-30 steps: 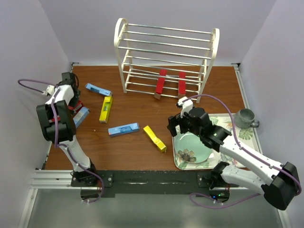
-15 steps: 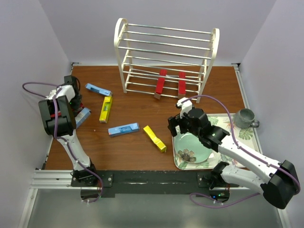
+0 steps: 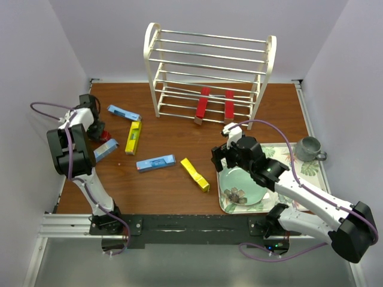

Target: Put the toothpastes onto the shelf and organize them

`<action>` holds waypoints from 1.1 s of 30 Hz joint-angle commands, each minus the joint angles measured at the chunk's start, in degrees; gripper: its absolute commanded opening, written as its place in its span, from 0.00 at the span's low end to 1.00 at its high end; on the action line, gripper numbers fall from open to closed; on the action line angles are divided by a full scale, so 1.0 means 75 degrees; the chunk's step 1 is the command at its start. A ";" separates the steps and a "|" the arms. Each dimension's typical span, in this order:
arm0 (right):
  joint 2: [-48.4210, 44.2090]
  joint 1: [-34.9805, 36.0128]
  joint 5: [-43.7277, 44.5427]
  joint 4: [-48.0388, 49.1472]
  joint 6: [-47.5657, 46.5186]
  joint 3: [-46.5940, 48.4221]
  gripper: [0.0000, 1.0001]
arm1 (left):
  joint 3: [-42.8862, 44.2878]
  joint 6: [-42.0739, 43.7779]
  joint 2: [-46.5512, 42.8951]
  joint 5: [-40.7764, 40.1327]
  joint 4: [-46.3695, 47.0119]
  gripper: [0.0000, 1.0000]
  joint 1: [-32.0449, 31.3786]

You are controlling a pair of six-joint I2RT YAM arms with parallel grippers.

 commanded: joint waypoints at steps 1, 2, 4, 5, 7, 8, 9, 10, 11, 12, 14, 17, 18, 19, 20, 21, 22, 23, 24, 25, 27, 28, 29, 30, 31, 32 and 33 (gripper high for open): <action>-0.0052 0.0049 0.0047 0.0319 -0.0026 -0.0004 0.98 | 0.0039 0.1260 -0.1008 0.0191 0.0476 0.36 -0.0195; -0.0064 0.0049 0.0036 0.0296 -0.0026 0.0008 0.98 | 0.0027 0.1507 -0.1115 0.0226 0.0511 0.35 -0.0242; -0.0110 0.0049 0.0024 0.0261 0.0009 0.0031 0.98 | 0.0016 0.2184 -0.1453 0.0297 0.0570 0.32 -0.0289; -0.0122 0.0049 0.0012 0.0237 0.0021 0.0031 0.98 | -0.0031 0.2444 -0.1571 0.0320 0.0593 0.30 -0.0359; -0.0134 0.0049 -0.0011 0.0237 0.0068 0.0043 0.98 | -0.0148 0.3264 -0.1993 0.0531 0.0734 0.28 -0.0441; -0.0169 0.0049 -0.0034 0.0226 0.0091 0.0054 0.98 | -0.0299 0.3476 -0.2145 0.0566 0.0746 0.28 -0.0557; -0.0169 0.0049 -0.0046 0.0214 0.0115 0.0066 0.98 | -0.0394 0.3942 -0.2472 0.0741 0.0862 0.26 -0.0640; -0.0181 0.0049 -0.0070 0.0190 0.0150 0.0090 0.98 | -0.0511 0.4144 -0.2649 0.0800 0.0898 0.24 -0.0722; -0.0193 0.0049 -0.0070 0.0121 0.0162 0.0113 0.98 | -0.0721 0.4285 -0.2813 0.0801 0.0910 0.24 -0.0955; -0.0181 0.0049 -0.0058 0.0062 0.0185 0.0171 0.98 | -0.0850 0.4693 -0.3186 0.0859 0.1026 0.24 -0.1108; -0.0216 0.0037 -0.0070 -0.0044 0.0232 0.0242 0.98 | -0.1259 0.5082 -0.3563 0.0988 0.1156 0.24 -0.1563; -0.0240 0.0037 -0.0187 -0.0068 0.0384 0.0312 0.98 | -0.1775 0.5610 -0.4161 0.1608 0.1250 0.23 -0.2033; -0.0263 0.0037 -0.0349 -0.0056 0.0558 0.0324 0.98 | -0.1917 0.5785 -0.4464 0.2004 0.1296 0.22 -0.2081; -0.0286 0.0037 -0.0421 -0.0033 0.0665 0.0324 0.98 | -0.2069 0.5856 -0.4630 0.2182 0.1343 0.20 -0.2256; -0.0275 0.0037 -0.0514 0.0026 0.0782 0.0324 0.98 | -0.2361 0.5927 -0.4782 0.2311 0.1402 0.19 -0.2513; -0.0286 0.0025 -0.0585 0.0049 0.0922 0.0336 0.98 | -0.2503 0.6090 -0.5074 0.2568 0.1495 0.18 -0.2666; -0.0275 0.0013 -0.0748 0.0073 0.1248 0.0359 0.98 | -0.2620 0.6173 -0.5204 0.2663 0.1496 0.18 -0.2819; -0.0252 -0.0010 -0.0842 0.0119 0.1426 0.0371 0.98 | -0.2772 0.6266 -0.5333 0.2734 0.1519 0.18 -0.3226; -0.0240 -0.0045 -0.0913 0.0143 0.1845 0.0371 0.98 | -0.2832 0.6464 -0.5543 0.2781 0.1508 0.18 -0.3451; -0.0228 -0.0080 -0.0914 0.0178 0.2081 0.0359 0.98 | -0.2890 0.6548 -0.5650 0.2781 0.1496 0.18 -0.3697; -0.0251 -0.0220 -0.1229 0.0400 0.2550 0.0255 0.98 | -0.3043 0.6746 -0.5895 0.2990 0.1507 0.18 -0.4447; -0.0286 -0.0291 -0.1323 0.0494 0.3005 0.0196 0.98 | -0.3101 0.6794 -0.5943 0.3027 0.1496 0.18 -0.4670; -0.0321 -0.0326 -0.1405 0.0646 0.3241 0.0149 0.98 | -0.3125 0.6841 -0.6002 0.3086 0.1484 0.18 -0.5078; -0.0368 -0.0489 -0.1429 0.0752 0.3719 0.0044 0.98 | -0.3148 0.6899 -0.6084 0.3202 0.1473 0.18 -0.5256; -0.0461 -0.0572 -0.1476 0.0834 0.3945 -0.0027 0.98 | -0.3195 0.6912 -0.6119 0.3227 0.1484 0.18 -0.5420; -0.0509 -0.0654 -0.1569 0.1009 0.4144 -0.0074 0.98 | -0.3230 0.6935 -0.6154 0.3273 0.1507 0.18 -0.5723; -0.0555 -0.0817 -0.1593 0.1103 0.4564 -0.0190 0.98 | -0.3265 0.6970 -0.6236 0.3401 0.1566 0.18 -0.5877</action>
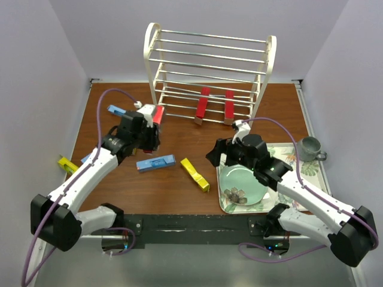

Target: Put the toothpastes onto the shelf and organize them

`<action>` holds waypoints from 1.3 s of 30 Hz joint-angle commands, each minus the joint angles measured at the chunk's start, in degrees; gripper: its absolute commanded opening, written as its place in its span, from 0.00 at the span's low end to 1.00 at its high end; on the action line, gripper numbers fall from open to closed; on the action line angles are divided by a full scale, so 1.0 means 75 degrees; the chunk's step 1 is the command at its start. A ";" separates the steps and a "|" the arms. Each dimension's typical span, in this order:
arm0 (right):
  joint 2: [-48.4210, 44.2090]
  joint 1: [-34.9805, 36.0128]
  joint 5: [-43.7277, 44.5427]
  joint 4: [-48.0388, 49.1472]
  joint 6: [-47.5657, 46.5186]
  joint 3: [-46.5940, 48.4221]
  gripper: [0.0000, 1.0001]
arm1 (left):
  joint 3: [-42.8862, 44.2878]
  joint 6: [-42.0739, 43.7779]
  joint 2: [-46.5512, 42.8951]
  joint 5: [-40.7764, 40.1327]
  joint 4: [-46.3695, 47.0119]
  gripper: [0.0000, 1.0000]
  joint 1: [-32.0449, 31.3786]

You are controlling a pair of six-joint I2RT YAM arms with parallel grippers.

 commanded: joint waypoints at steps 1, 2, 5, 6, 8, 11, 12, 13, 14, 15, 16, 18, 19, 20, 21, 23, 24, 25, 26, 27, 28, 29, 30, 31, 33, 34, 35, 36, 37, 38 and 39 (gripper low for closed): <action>-0.0390 -0.0457 -0.0462 0.0903 0.1874 -0.0267 0.98 | -0.0179 0.0474 -0.0423 0.0526 0.0569 0.18 -0.0917; -0.0448 -0.0516 -0.0486 0.1078 0.2074 -0.0326 0.98 | -0.0215 0.0474 -0.0446 0.0573 0.0616 0.18 -0.1094; -0.0495 -0.0610 -0.0498 0.1570 0.2765 -0.0513 0.98 | -0.0262 0.0463 -0.0435 0.0679 0.0815 0.18 -0.1821; -0.0496 -0.0610 -0.0498 0.1711 0.3127 -0.0607 0.98 | -0.0274 0.0463 -0.0400 0.0656 0.0874 0.18 -0.2008; -0.0402 -0.0622 -0.0498 0.2203 0.3492 -0.0736 0.98 | -0.0262 0.0474 -0.0306 0.0562 0.1026 0.18 -0.2548; -0.0238 -0.0622 -0.0545 0.2614 0.4020 -0.0842 0.98 | -0.0204 0.0474 -0.0096 0.0456 0.1155 0.18 -0.3040; -0.0133 -0.0622 -0.0579 0.2719 0.4218 -0.0900 0.98 | -0.0169 0.0498 -0.0014 0.0433 0.1156 0.18 -0.3146; -0.0109 -0.0622 -0.0603 0.2964 0.4324 -0.0947 0.98 | -0.0099 0.0498 0.0080 0.0398 0.1144 0.18 -0.3333; -0.0086 -0.0633 -0.0603 0.3094 0.4430 -0.1005 0.98 | -0.0052 0.0533 0.0255 0.0363 0.1109 0.18 -0.3427; -0.0051 -0.0634 -0.0592 0.3188 0.4617 -0.1076 0.98 | -0.0005 0.0603 0.0338 0.0304 0.1086 0.18 -0.3521; -0.0050 -0.0634 -0.0534 0.3282 0.4676 -0.1123 0.98 | 0.0054 0.0638 0.0408 0.0246 0.1074 0.18 -0.3708; -0.0050 -0.0622 -0.0451 0.3341 0.4770 -0.1193 0.98 | 0.0124 0.0755 0.0573 0.0082 0.1039 0.18 -0.3884; -0.0050 -0.0622 -0.0405 0.3318 0.4794 -0.1217 0.98 | 0.0194 0.0779 0.0608 0.0046 0.1027 0.18 -0.4001; -0.0050 -0.0622 -0.0311 0.3306 0.4806 -0.1228 0.98 | 0.0218 0.0802 0.0655 0.0034 0.1015 0.18 -0.4049; -0.0050 -0.0622 -0.0275 0.3283 0.4852 -0.1263 0.98 | 0.0253 0.0849 0.0667 -0.0001 0.1003 0.18 -0.4096; -0.0050 -0.0622 -0.0100 0.3177 0.4876 -0.1310 0.98 | 0.0289 0.0896 0.0667 0.0011 0.1027 0.18 -0.4201; -0.0050 -0.0622 -0.0076 0.3166 0.4946 -0.1357 0.98 | 0.0300 0.0919 0.0644 -0.0001 0.1027 0.18 -0.4225; -0.0050 -0.0622 -0.0041 0.3165 0.4958 -0.1392 0.98 | 0.0324 0.0931 0.0655 -0.0013 0.1027 0.18 -0.4260; -0.0015 -0.0622 -0.0029 0.3189 0.5005 -0.1416 0.97 | 0.0324 0.0943 0.0655 -0.0001 0.1038 0.18 -0.4283; 0.0008 -0.0622 -0.0029 0.3212 0.5121 -0.1474 0.96 | 0.0335 0.0966 0.0655 -0.0001 0.1050 0.18 -0.4307; 0.0008 -0.0622 -0.0052 0.3317 0.5157 -0.1509 0.94 | 0.0336 0.0967 0.0655 -0.0001 0.1073 0.18 -0.4353; 0.0020 -0.0622 -0.0076 0.3364 0.5216 -0.1533 0.92 | 0.0336 0.0967 0.0655 0.0011 0.1108 0.18 -0.4366; 0.0043 -0.0633 -0.0134 0.3411 0.5286 -0.1556 0.91 | 0.0312 0.0978 0.0667 0.0011 0.1155 0.18 -0.4377; 0.0067 -0.0610 -0.0169 0.3435 0.5321 -0.1557 0.89 | 0.0289 0.0978 0.0667 -0.0012 0.1179 0.18 -0.4401; 0.0137 -0.0622 -0.0240 0.3458 0.5391 -0.1592 0.84 | 0.0289 0.1025 0.0690 -0.0001 0.1238 0.18 -0.4401; 0.0149 -0.0622 -0.0321 0.3493 0.5427 -0.1592 0.80 | 0.0289 0.1037 0.0702 -0.0013 0.1261 0.18 -0.4401; 0.0172 -0.0610 -0.0345 0.3528 0.5473 -0.1603 0.78 | 0.0312 0.1037 0.0737 -0.0036 0.1296 0.18 -0.4401; 0.0196 -0.0633 -0.0380 0.3587 0.5578 -0.1650 0.75 | 0.0312 0.1072 0.0737 -0.0048 0.1320 0.19 -0.4401; 0.0184 -0.0622 -0.0404 0.3727 0.5626 -0.1697 0.70 | 0.0312 0.1095 0.0737 -0.0048 0.1378 0.22 -0.4401; 0.0184 -0.0622 -0.0404 0.3774 0.5731 -0.1744 0.68 | 0.0312 0.1107 0.0737 -0.0083 0.1413 0.25 -0.4401; 0.0149 -0.0622 -0.0392 0.3810 0.5790 -0.1767 0.62 | 0.0289 0.1142 0.0726 -0.0083 0.1425 0.28 -0.4401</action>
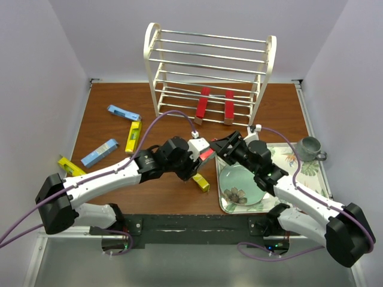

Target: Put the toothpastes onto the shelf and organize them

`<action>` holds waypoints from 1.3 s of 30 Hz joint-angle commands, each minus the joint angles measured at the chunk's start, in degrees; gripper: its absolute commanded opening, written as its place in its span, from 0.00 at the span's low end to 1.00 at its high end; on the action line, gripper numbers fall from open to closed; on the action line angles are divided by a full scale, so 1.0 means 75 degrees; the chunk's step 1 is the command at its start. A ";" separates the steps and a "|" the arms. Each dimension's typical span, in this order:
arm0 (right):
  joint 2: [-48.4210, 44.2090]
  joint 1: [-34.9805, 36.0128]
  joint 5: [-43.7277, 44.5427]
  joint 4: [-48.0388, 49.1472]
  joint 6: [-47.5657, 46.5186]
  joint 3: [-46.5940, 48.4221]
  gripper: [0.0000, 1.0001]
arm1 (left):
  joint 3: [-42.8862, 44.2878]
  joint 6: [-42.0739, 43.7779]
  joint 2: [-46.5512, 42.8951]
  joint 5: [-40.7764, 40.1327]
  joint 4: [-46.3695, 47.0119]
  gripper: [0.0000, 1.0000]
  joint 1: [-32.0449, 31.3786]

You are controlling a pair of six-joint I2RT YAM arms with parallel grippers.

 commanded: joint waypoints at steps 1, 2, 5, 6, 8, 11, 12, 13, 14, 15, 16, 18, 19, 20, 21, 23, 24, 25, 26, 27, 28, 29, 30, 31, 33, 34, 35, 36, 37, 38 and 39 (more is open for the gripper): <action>-0.0046 -0.0033 -0.0034 0.0537 0.0445 -0.0200 0.59 | 0.0300 0.0230 -0.0070 -0.0130 0.0714 0.36 -0.0047; -0.0058 -0.0022 -0.0011 0.0537 0.0515 -0.0211 0.56 | 0.0265 0.0265 -0.0082 -0.0408 0.0726 0.43 -0.0047; -0.0198 -0.0033 0.0141 0.0397 0.0621 -0.0188 0.45 | -0.0027 0.0300 -0.0304 -0.0574 0.1041 0.67 -0.0047; -0.0257 -0.0033 0.0177 0.0362 0.0656 -0.0188 0.42 | -0.0283 0.0301 -0.0374 -0.0586 0.1159 0.76 -0.0047; -0.0316 -0.0045 0.0282 0.0373 0.0866 -0.0223 0.39 | -0.0577 0.0289 -0.0702 -0.0587 0.1639 0.81 -0.0047; -0.0433 -0.0115 0.0411 0.0362 0.0996 -0.0235 0.34 | -0.1430 0.0324 -0.1229 -0.0715 0.2377 0.87 -0.0047; -0.0468 -0.0150 0.0446 0.0292 0.0997 -0.0235 0.33 | -0.1631 0.0347 -0.1370 -0.0750 0.2587 0.91 -0.0035; -0.0549 -0.0232 0.0470 0.0245 0.0997 -0.0223 0.33 | -0.1831 0.0417 -0.1661 -0.0762 0.2972 0.92 -0.0047; -0.0573 -0.0279 0.0470 0.0210 0.1008 -0.0188 0.33 | -0.2204 0.0441 -0.1803 -0.0762 0.3266 0.94 -0.0035; -0.0608 -0.0326 0.0459 0.0151 0.1020 -0.0177 0.32 | -0.2382 0.0453 -0.1944 -0.0751 0.3443 0.96 -0.0035; -0.0644 -0.0442 0.0424 0.0139 0.1008 -0.0165 0.32 | -0.2557 0.0499 -0.2212 -0.0681 0.3770 0.97 -0.0035; -0.0656 -0.0571 0.0261 0.0116 0.1043 -0.0118 0.32 | -0.3096 0.0512 -0.2495 -0.0622 0.4111 0.99 -0.0012; -0.0656 -0.0688 0.0201 0.0139 0.1055 -0.0118 0.32 | -0.3272 0.0512 -0.2763 -0.0575 0.4449 1.00 0.0000; -0.0667 -0.0736 0.0143 0.0127 0.1125 -0.0095 0.32 | -0.3610 0.0488 -0.2881 -0.0563 0.4615 1.00 0.0035; -0.0679 -0.0783 0.0096 0.0174 0.1137 -0.0106 0.32 | -0.3788 0.0465 -0.2999 -0.0563 0.4791 1.00 0.0047; -0.0656 -0.0877 -0.0045 0.0209 0.1161 -0.0083 0.32 | -0.4244 0.0429 -0.3304 -0.0447 0.5330 1.00 0.0152; -0.0633 -0.0900 -0.0103 0.0256 0.1149 -0.0071 0.32 | -0.4363 0.0418 -0.3374 -0.0365 0.5517 1.00 0.0187; -0.0621 -0.0924 -0.0232 0.0303 0.1161 -0.0071 0.31 | -0.4480 0.0348 -0.3479 -0.0248 0.5890 1.00 0.0234; -0.0609 -0.0935 -0.0279 0.0338 0.1219 -0.0071 0.31 | -0.4655 0.0313 -0.3503 -0.0189 0.6068 1.00 0.0316; -0.0574 -0.0935 -0.0326 0.0419 0.1242 -0.0059 0.31 | -0.4726 0.0278 -0.3504 -0.0188 0.6255 1.00 0.0351; -0.0562 -0.0947 -0.0362 0.0455 0.1254 -0.0059 0.31 | -0.4774 0.0242 -0.3457 -0.0003 0.6536 1.00 0.0398; -0.0550 -0.0947 -0.0397 0.0479 0.1254 -0.0059 0.31 | -0.4820 0.0242 -0.3410 0.0034 0.6655 1.00 0.0480; -0.0539 -0.0970 -0.0397 0.0479 0.1254 -0.0048 0.31 | -0.4821 0.0242 -0.3340 0.0093 0.6760 1.00 0.0515; -0.0527 -0.0959 -0.0409 0.0479 0.1231 -0.0047 0.31 | -0.4809 0.0219 -0.3212 0.0209 0.6947 1.00 0.0550; -0.0504 -0.0982 -0.0444 0.0479 0.1208 -0.0036 0.31 | -0.4751 0.0184 -0.3048 0.0304 0.7275 1.00 0.0656; -0.0492 -0.0971 -0.0456 0.0490 0.1219 -0.0047 0.31 | -0.4727 0.0125 -0.3012 0.0339 0.7381 1.00 0.0703; -0.0480 -0.0971 -0.0490 0.0514 0.1231 -0.0059 0.31 | -0.4704 0.0113 -0.2965 0.0362 0.7475 0.99 0.0761; -0.0480 -0.0971 -0.0491 0.0549 0.1254 -0.0071 0.31 | -0.4669 0.0125 -0.2837 0.0409 0.7639 0.98 0.0796; -0.0492 -0.0982 -0.0491 0.0561 0.1278 -0.0106 0.31 | -0.4634 0.0160 -0.2755 0.0491 0.7652 0.96 0.0820; -0.0503 -0.0982 -0.0491 0.0584 0.1289 -0.0118 0.31 | -0.4564 0.0160 -0.2673 0.0538 0.7675 0.91 0.0843; -0.0503 -0.0994 -0.0491 0.0596 0.1301 -0.0129 0.31 | -0.4528 0.0160 -0.2486 0.0596 0.7722 0.88 0.0855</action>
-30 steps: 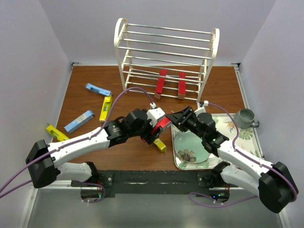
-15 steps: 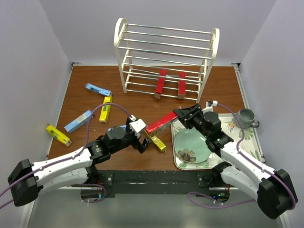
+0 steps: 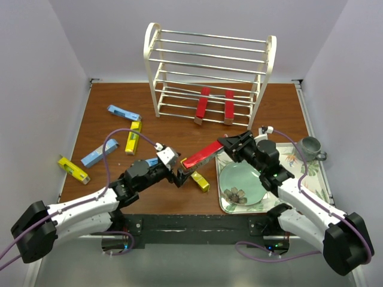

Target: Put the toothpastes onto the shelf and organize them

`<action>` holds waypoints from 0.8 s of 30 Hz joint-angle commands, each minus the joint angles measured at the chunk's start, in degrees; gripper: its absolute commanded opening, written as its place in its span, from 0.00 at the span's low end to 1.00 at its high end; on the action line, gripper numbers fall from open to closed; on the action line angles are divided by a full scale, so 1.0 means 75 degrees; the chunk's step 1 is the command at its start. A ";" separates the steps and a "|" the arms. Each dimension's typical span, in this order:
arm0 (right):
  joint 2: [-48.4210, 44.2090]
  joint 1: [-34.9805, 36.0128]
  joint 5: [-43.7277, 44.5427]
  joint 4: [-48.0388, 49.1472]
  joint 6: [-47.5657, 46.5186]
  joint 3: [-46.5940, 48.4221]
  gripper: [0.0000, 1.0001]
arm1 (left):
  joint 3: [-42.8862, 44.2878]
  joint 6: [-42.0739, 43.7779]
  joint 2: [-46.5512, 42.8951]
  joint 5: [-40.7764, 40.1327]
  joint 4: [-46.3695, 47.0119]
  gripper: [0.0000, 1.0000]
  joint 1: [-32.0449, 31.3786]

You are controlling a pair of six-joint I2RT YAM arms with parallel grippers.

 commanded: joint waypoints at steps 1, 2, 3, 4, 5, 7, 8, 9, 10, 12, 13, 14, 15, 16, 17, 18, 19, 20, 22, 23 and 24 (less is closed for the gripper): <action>-0.0040 -0.0053 -0.0260 0.0646 0.0316 0.0133 0.31 | 0.0321 -0.0006 0.0450 0.0457 0.0973 0.85 0.0112; -0.0040 -0.0053 -0.0272 0.0657 0.0293 0.0133 0.31 | 0.0357 -0.0018 0.0521 0.0516 0.0996 0.81 0.0124; -0.0028 -0.0053 -0.0307 0.0646 0.0293 0.0133 0.31 | 0.0380 -0.0029 0.0684 0.0574 0.1089 0.79 0.0136; -0.0005 -0.0041 -0.0331 0.0657 0.0281 0.0133 0.31 | 0.0427 -0.0029 0.0755 0.0656 0.1136 0.75 0.0124; -0.0005 -0.0053 -0.0331 0.0657 0.0281 0.0133 0.31 | 0.0462 -0.0041 0.0825 0.0703 0.1172 0.71 0.0136; 0.0007 -0.0053 -0.0343 0.0681 0.0304 0.0109 0.31 | 0.0555 -0.0053 0.0990 0.0692 0.1230 0.69 0.0136; 0.0030 -0.0053 -0.0343 0.0692 0.0316 0.0098 0.31 | 0.0591 -0.0053 0.1036 0.0692 0.1254 0.64 0.0136; 0.0030 -0.0053 -0.0354 0.0692 0.0305 0.0098 0.31 | 0.0614 -0.0065 0.1095 0.0681 0.1312 0.61 0.0136; 0.0054 -0.0064 -0.0378 0.0692 0.0305 0.0074 0.31 | 0.0649 -0.0065 0.1119 0.0669 0.1336 0.59 0.0136; 0.0065 -0.0064 -0.0390 0.0692 0.0305 0.0051 0.33 | 0.0696 -0.0065 0.1142 0.0645 0.1325 0.53 0.0136; 0.0065 -0.0053 -0.0366 0.0681 0.0281 0.0016 0.38 | 0.0720 -0.0076 0.1142 0.0587 0.1313 0.50 0.0136; 0.0054 -0.0064 -0.0354 0.0646 0.0246 0.0027 0.41 | 0.0732 -0.0076 0.1131 0.0529 0.1289 0.44 0.0136; 0.0042 -0.0088 -0.0331 0.0541 0.0223 0.0027 0.46 | 0.0720 -0.0088 0.1107 0.0470 0.1220 0.41 0.0136; 0.0030 -0.0076 -0.0319 0.0494 0.0130 0.0039 0.56 | 0.0697 -0.0100 0.1084 0.0284 0.1173 0.39 0.0136; 0.0007 -0.0076 -0.0296 0.0400 0.0082 0.0027 0.61 | 0.0674 -0.0111 0.1049 0.0189 0.1126 0.36 0.0136; 0.0007 -0.0088 -0.0296 0.0341 0.0024 0.0050 0.66 | 0.0638 -0.0146 0.0979 0.0084 0.1056 0.34 0.0136; -0.0005 -0.0100 -0.0296 0.0271 -0.0116 0.0109 0.75 | 0.0569 -0.0181 0.0932 -0.0149 0.0997 0.31 0.0136; -0.0016 -0.0111 -0.0284 0.0085 -0.0210 0.0144 0.80 | 0.0521 -0.0205 0.0839 -0.0279 0.0869 0.29 0.0136; -0.0075 -0.0123 -0.0237 -0.0173 -0.0560 0.0308 0.92 | 0.0451 -0.0345 0.0709 -0.0804 0.0681 0.24 0.0136; -0.0098 -0.0135 -0.0168 -0.0465 -0.0702 0.0378 0.95 | 0.0439 -0.0392 0.0570 -0.1017 0.0564 0.21 0.0136; -0.0133 -0.0135 -0.0109 -0.0630 -0.0854 0.0530 0.98 | 0.0439 -0.0497 0.0510 -0.1251 0.0296 0.20 0.0136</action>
